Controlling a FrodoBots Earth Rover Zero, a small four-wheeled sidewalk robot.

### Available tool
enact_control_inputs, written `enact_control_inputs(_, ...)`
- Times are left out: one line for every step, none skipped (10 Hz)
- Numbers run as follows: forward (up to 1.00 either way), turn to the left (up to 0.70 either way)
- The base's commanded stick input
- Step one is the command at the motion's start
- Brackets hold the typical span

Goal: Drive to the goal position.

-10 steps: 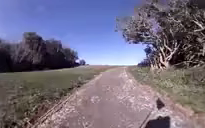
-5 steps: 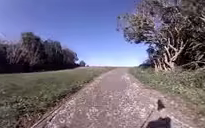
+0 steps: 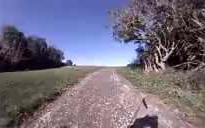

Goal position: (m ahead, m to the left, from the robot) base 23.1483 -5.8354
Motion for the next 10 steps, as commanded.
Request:
enact_control_inputs(1.00, -0.40)
enact_control_inputs(1.00, 0.00)
enact_control_inputs(1.00, 0.00)
enact_control_inputs(1.00, 0.00)
enact_control_inputs(1.00, 0.00)
enact_control_inputs(1.00, 0.00)
enact_control_inputs(1.00, 0.00)
enact_control_inputs(1.00, 0.00)
enact_control_inputs(1.00, 0.00)
enact_control_inputs(1.00, 0.00)
